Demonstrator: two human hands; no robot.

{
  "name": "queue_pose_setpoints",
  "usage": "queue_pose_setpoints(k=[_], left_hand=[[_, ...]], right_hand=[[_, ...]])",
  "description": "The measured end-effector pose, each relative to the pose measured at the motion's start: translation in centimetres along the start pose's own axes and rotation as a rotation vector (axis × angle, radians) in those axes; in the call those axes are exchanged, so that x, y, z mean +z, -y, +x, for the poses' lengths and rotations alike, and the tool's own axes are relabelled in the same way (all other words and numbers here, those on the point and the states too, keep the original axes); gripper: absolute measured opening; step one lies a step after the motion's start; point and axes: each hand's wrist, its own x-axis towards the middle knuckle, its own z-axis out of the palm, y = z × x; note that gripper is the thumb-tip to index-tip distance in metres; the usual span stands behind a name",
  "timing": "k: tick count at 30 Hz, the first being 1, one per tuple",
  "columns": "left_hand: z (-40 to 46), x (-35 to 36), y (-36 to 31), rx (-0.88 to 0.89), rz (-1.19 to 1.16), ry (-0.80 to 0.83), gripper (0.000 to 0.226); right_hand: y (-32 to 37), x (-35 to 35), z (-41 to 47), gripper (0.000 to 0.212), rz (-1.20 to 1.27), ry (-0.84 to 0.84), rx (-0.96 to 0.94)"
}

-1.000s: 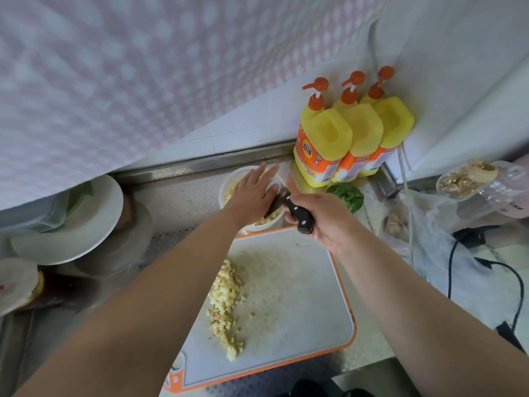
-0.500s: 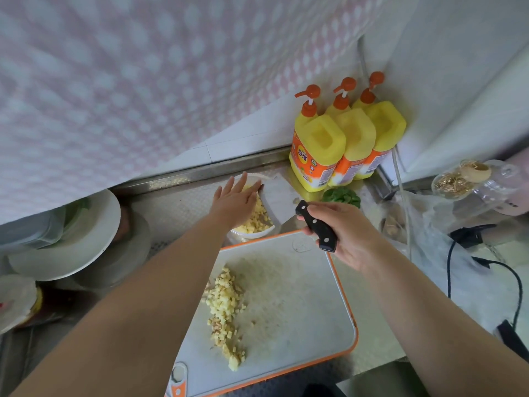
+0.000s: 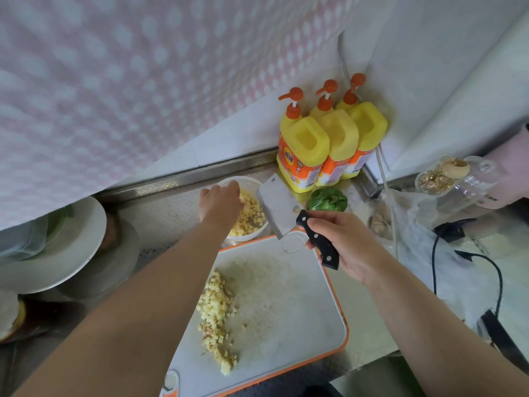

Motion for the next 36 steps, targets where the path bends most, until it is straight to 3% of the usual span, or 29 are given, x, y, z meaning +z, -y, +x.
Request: queue_pose_setpoints(k=[2, 5, 7, 13, 17, 23, 25, 29, 32, 36], left_hand=[[-0.4, 0.7, 0.2, -0.011, 0.004, 0.009, 0.016], [-1.0, 1.9, 1.0, -0.018, 0.025, -0.006, 0.036], [-1.4, 2.3, 0.9, 0.022, 0.043, -0.046, 0.032], [-2.3, 1.7, 0.8, 0.050, -0.037, -0.152, 0.037], [-2.9, 1.8, 2.2, 0.148, -0.181, -0.153, 0.037], [-9.9, 3.7, 5.8, 0.190, -0.451, -0.515, 0.029], [-12.3, 5.7, 7.3, 0.120, -0.485, -0.382, 0.042], [-15.2, 10.1, 9.4, 0.070, -0.373, 0.060, 0.079], [-16.0, 11.6, 9.5, 0.111, -0.311, 0.088, 0.083], [-17.9, 11.9, 8.5, 0.173, -0.450, 0.050, 0.070]], right_hand=[[-0.2, -0.1, -0.1, 0.016, -0.023, 0.002, -0.002], [-0.3, -0.3, -0.5, 0.019, -0.101, 0.006, -0.013], [-0.4, -0.6, -0.6, 0.022, -0.176, -0.023, -0.004], [-2.4, -0.8, -0.4, 0.020, -0.321, -0.071, -0.076], [-4.6, -1.8, -0.3, 0.033, -0.465, -0.064, -0.180], [-10.3, -3.9, -0.8, 0.037, -0.563, -0.096, -0.227], [-12.2, -4.3, -0.9, 0.036, -0.572, -0.092, -0.222], [-15.7, -4.8, -0.3, 0.033, -0.778, -0.034, -0.256], [-17.2, -4.4, 0.4, 0.034, -0.965, 0.015, -0.269], [-18.1, -3.5, 1.7, 0.032, -1.083, 0.030, -0.238]])
